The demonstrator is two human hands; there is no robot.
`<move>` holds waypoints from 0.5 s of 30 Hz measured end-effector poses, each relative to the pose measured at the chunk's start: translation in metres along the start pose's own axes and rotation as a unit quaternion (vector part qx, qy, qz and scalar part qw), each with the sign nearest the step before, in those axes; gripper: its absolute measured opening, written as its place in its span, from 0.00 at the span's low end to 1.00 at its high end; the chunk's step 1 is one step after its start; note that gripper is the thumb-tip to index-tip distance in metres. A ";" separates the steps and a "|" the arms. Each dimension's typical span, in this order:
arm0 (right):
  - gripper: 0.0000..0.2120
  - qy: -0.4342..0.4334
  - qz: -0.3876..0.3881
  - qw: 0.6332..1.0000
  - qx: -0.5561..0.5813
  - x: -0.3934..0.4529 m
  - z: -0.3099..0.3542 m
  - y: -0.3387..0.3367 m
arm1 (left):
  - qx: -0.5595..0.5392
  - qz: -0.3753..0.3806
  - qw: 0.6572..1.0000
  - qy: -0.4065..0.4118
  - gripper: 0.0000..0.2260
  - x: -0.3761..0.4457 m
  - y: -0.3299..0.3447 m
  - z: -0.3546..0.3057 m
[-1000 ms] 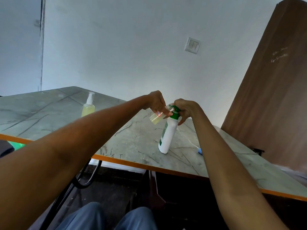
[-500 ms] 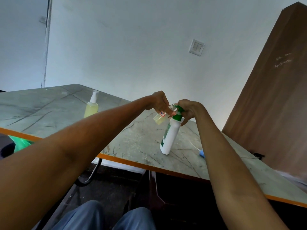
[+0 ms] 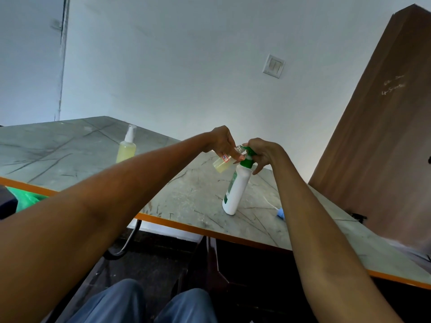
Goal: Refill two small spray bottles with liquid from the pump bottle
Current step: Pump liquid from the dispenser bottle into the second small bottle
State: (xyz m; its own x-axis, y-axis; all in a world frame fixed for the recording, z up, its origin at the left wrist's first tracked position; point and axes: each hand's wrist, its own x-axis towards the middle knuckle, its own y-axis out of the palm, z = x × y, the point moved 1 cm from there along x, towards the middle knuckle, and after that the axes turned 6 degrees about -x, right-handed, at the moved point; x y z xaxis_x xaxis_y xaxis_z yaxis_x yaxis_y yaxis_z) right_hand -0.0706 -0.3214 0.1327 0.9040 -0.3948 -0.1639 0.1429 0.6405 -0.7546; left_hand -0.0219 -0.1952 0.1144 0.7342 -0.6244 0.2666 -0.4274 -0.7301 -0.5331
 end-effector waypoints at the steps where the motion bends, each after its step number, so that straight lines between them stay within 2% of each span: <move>1: 0.16 0.002 0.001 1.000 0.005 0.001 -0.002 0.002 | 0.003 0.000 1.000 0.002 0.19 -0.001 0.001 0.001; 9: 0.21 0.001 -0.008 1.000 -0.004 -0.001 -0.004 0.006 | 0.005 0.002 1.000 0.002 0.20 -0.001 0.003 0.005; 15: 0.16 -0.002 -0.003 1.000 -0.010 -0.001 0.000 0.001 | 0.021 0.003 1.000 0.007 0.19 -0.001 0.000 -0.002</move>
State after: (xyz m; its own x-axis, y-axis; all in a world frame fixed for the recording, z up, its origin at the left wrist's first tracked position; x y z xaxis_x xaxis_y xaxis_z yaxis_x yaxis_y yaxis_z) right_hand -0.0715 -0.3203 0.1327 0.9045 -0.3969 -0.1564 0.1409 0.6240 -0.7686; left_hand -0.0235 -0.1950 0.1163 0.7239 -0.6331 0.2741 -0.4099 -0.7143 -0.5673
